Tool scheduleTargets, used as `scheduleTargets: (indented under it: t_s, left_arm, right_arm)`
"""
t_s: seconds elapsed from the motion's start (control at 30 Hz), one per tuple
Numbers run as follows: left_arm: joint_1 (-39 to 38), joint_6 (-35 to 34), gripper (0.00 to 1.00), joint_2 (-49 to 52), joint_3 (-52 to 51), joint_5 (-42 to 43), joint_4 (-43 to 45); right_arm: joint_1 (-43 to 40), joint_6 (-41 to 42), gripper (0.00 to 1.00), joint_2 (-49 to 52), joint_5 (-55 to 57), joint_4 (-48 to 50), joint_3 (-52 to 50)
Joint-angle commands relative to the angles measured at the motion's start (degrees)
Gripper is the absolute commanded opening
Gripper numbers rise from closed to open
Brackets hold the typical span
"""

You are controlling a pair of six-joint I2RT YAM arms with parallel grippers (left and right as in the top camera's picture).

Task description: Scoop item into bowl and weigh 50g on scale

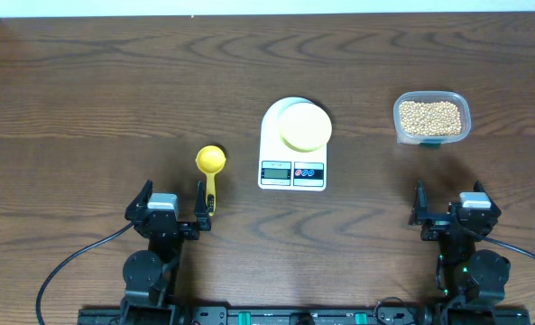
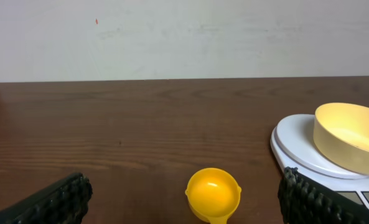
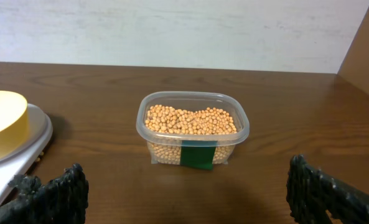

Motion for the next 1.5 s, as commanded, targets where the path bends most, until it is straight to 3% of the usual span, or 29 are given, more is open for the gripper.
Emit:
scheduleTargets:
  t_s: [0.0, 0.5, 0.97, 1.13, 1.47]
  left_arm:
    - [0.3, -0.3, 0.98, 0.1, -0.9, -1.1, 0.4]
    - [0.3, -6.4, 0.97, 1.8, 3.5, -1.2, 0.5]
    - [0.3, -6.3, 0.98, 33.6, 20.9, -1.2, 0.0]
    - [0.3, -6.8, 0.98, 43.8, 30.7, -1.2, -7.0]
    - [0.3, -13.5, 0.98, 51.6, 43.6, -1.2, -20.7]
  right_arm:
    - [-0.4, 0.5, 0.99, -0.3, -0.2, 0.0, -0.4]
    - [-0.4, 0.5, 0.99, -0.3, -0.2, 0.0, -0.4]
    - [-0.4, 0.5, 0.99, -0.3, -0.2, 0.0, -0.4]
    - [-0.4, 0.5, 0.99, -0.3, -0.2, 0.0, -0.4]
    - [-0.4, 0.5, 0.99, -0.3, -0.2, 0.0, -0.4]
